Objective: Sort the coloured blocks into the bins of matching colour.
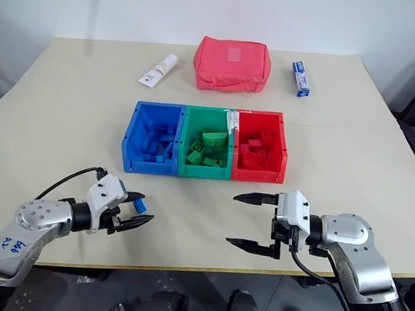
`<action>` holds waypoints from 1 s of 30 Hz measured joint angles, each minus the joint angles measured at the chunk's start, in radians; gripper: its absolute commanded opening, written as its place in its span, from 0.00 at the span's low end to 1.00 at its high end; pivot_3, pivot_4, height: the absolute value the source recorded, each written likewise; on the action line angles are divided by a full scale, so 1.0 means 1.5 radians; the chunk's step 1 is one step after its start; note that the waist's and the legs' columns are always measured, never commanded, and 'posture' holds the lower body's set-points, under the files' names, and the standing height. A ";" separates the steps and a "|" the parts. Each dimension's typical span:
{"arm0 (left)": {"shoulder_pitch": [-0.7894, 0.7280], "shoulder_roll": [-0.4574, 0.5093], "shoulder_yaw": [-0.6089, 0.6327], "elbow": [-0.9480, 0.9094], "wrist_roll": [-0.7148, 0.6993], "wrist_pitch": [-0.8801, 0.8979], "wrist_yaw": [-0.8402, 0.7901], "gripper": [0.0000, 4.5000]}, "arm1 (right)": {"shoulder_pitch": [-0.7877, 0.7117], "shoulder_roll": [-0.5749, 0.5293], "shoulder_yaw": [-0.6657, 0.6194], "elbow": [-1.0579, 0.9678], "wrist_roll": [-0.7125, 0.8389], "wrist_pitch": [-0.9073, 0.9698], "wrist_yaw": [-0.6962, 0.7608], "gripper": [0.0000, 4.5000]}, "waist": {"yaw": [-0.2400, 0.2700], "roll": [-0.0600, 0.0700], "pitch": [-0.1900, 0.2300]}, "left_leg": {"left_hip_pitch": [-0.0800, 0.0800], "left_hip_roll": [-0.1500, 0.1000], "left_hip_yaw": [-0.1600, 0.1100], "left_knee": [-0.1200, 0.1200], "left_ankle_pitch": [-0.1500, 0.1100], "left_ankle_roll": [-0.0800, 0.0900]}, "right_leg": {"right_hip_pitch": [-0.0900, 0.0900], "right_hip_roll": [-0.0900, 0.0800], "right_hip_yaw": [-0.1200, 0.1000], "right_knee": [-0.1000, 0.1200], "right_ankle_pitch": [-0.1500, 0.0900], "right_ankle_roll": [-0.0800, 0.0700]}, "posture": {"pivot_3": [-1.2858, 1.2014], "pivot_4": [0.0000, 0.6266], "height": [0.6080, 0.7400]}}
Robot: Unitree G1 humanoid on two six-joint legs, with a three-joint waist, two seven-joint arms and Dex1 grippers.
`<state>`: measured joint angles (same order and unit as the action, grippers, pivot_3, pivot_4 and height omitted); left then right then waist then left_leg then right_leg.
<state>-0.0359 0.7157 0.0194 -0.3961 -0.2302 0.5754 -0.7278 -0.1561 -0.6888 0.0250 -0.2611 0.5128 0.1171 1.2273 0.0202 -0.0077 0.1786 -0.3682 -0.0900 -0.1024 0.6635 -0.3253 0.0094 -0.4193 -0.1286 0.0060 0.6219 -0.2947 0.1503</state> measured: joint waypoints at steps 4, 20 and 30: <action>-0.008 0.013 -0.004 -0.007 0.000 0.021 0.003 0.32 | 0.006 0.000 -0.002 -0.005 0.000 0.000 -0.013 1.00 | 0.001 0.000 0.000 | 0.000 0.000 0.000 0.000 0.000 0.000 | 0.000 0.000 0.000 0.000 0.000 0.000 | 0.52 0.24 1.00; -0.285 -0.149 0.089 0.093 -0.066 0.008 0.145 0.32 | 0.021 0.055 -0.083 -0.049 0.046 0.028 -0.161 1.00 | 0.004 0.000 0.000 | -0.001 -0.001 -0.001 0.001 0.000 0.000 | 0.001 0.000 -0.002 0.000 0.000 0.000 | 0.52 0.24 1.00; -0.360 -0.189 0.044 0.276 -0.029 -0.046 0.151 0.86 | 0.033 0.066 -0.130 -0.084 0.056 0.052 -0.229 1.00 | 0.003 0.000 0.000 | -0.001 -0.001 -0.001 0.001 0.000 0.000 | 0.000 0.000 -0.001 0.000 0.000 0.000 | 0.52 0.24 1.00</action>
<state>-0.5759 0.4325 0.0847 0.0187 -0.2735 0.5068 -0.5020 -0.1072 -0.5904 -0.1696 -0.3865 0.5960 0.1958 0.8844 0.0240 -0.0082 0.1791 -0.3701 -0.0918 -0.1041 0.6653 -0.3251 0.0098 -0.4191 -0.1286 0.0041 0.6214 -0.2942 0.1511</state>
